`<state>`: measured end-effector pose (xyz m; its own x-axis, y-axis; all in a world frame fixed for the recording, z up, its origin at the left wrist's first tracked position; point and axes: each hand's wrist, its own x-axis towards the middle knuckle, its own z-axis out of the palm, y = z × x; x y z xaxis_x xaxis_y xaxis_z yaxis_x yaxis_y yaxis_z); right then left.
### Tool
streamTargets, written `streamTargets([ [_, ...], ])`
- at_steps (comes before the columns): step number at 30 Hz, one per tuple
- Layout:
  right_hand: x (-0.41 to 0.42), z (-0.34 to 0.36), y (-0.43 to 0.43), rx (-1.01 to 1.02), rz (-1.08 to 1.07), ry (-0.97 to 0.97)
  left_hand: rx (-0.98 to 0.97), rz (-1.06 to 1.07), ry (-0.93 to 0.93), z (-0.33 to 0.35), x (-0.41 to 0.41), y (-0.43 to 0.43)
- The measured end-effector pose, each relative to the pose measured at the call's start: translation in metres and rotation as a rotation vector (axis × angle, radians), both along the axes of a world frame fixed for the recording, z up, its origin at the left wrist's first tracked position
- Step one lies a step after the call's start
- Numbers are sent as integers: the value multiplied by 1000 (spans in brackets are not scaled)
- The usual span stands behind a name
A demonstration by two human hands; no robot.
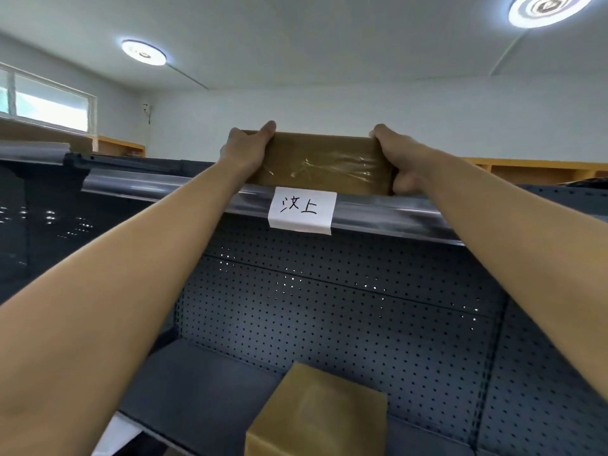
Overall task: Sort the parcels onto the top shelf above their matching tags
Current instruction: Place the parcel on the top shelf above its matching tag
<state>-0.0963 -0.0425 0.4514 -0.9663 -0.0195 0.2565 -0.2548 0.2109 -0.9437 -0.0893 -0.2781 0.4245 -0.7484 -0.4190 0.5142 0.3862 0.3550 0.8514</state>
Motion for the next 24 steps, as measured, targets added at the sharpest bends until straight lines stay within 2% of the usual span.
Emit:
streamTargets([
  [4, -6, -7, 5, 59, -33, -29, -126, 42, -83, 0, -14, 5],
  [8, -15, -9, 6, 204, -91, 46, -205, 71, -119, 1, -27, 3],
  [14, -12, -7, -3, 451, -213, 123, -227, 181, -112, 1, -31, 9],
  [18, -11, -4, -3, 469, -258, 158, -248, 271, -72, -3, -24, 18],
  [21, 7, -11, -5, 504, -359, 409, -245, 326, 1, -11, -14, 26],
  [24, 33, -30, -12, 557, -406, 759, -253, 360, 253, -32, 6, 30],
])
